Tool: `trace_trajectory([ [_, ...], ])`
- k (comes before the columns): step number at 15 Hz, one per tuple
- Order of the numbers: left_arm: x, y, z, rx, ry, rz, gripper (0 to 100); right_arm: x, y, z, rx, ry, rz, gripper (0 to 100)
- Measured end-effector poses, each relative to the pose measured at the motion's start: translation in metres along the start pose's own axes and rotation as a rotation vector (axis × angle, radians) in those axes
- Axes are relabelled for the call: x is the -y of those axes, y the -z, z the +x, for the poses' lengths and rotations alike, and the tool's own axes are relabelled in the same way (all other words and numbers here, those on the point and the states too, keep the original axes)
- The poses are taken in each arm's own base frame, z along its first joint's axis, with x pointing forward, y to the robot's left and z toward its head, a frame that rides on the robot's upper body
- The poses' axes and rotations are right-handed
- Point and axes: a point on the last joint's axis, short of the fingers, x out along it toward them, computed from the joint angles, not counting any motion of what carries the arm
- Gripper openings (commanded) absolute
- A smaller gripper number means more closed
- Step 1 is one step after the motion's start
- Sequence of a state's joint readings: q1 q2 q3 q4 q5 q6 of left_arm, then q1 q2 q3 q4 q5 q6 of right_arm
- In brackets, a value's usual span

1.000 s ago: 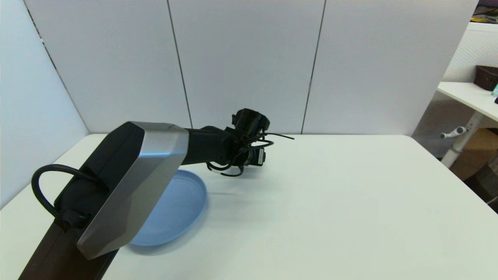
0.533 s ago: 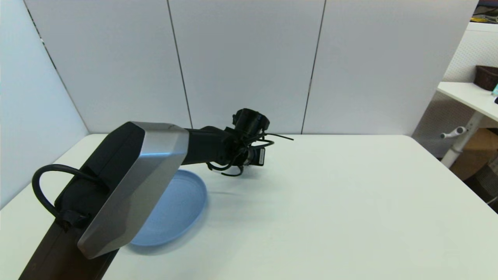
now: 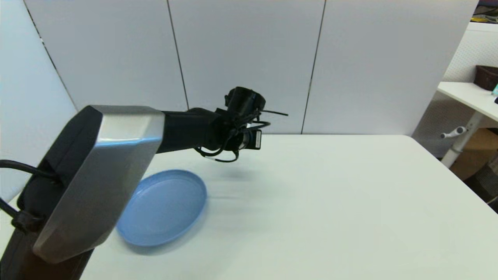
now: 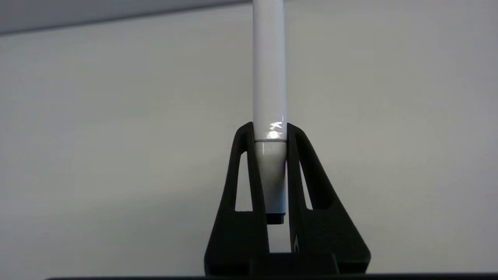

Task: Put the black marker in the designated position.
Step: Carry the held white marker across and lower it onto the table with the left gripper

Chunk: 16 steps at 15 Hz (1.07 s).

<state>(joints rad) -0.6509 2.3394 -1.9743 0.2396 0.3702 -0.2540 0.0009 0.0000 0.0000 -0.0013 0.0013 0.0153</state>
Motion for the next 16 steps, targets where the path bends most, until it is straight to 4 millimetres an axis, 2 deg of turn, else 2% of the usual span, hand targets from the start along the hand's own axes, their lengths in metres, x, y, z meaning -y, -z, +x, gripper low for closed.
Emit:
trace_trajectory([
  [2, -0.013, -0.019, -0.024, 0.040, -0.077, -0.018, 0, 0.000, 0.000, 0.000, 0.000, 0.000, 0.000, 100],
  [5, -0.046, -0.036, -0.061, 0.048, -0.271, -0.102, 0, 0.000, 0.000, 0.000, 0.000, 0.000, 0.000, 100],
  [8, -0.069, -0.032, -0.078, 0.047, -0.429, -0.338, 0, 0.000, 0.000, 0.000, 0.000, 0.000, 0.000, 100],
  [11, -0.088, -0.010, -0.085, 0.022, -0.540, -0.565, 0, 0.000, 0.000, 0.000, 0.000, 0.000, 0.000, 100],
  [14, -0.110, -0.015, -0.097, 0.013, -0.523, -0.518, 0, 0.000, 0.000, 0.000, 0.000, 0.000, 0.000, 100],
  [16, -0.131, -0.028, -0.104, -0.024, -0.396, -0.332, 0, 0.000, 0.000, 0.000, 0.000, 0.000, 0.000, 100],
])
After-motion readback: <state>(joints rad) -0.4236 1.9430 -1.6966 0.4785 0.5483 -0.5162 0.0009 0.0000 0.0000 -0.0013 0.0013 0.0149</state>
